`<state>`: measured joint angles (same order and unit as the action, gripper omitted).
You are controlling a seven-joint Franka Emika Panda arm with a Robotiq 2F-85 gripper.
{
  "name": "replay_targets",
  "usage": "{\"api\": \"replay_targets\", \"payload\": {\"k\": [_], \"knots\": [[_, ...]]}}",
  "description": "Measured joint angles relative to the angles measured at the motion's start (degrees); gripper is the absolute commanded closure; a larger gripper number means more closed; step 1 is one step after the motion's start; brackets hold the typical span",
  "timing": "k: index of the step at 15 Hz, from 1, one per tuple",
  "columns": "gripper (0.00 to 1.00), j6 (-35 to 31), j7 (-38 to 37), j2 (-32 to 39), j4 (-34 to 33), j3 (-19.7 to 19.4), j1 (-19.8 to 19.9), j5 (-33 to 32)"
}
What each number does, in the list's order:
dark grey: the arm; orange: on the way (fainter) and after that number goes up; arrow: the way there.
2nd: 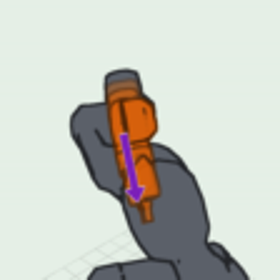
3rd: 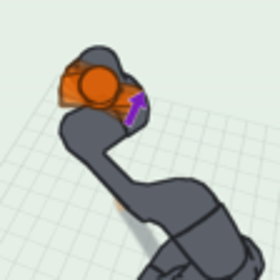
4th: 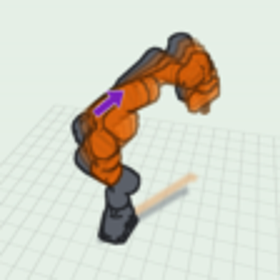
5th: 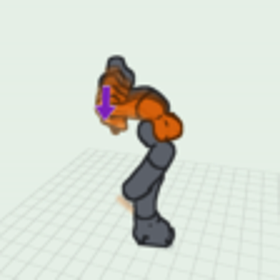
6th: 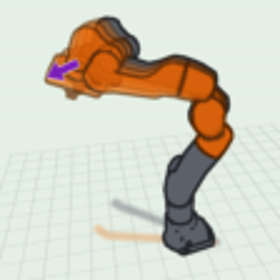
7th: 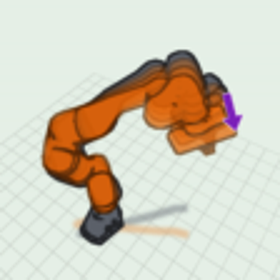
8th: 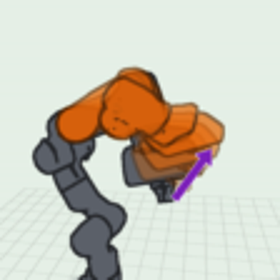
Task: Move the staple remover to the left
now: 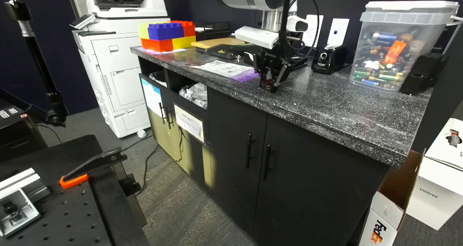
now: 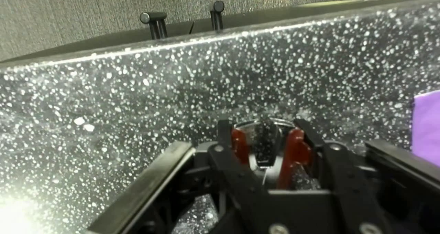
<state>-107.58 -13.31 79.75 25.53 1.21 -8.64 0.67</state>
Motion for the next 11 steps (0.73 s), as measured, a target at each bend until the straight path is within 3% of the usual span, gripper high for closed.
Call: {"api": "replay_targets", "payload": {"k": [3,11], "knots": [[0.01,3.12,-0.57,-0.58,0.03,0.00,-0.10,0.00],[0.00,15.98,-1.23,-7.14,0.13,0.86,-1.80,0.07]]}}
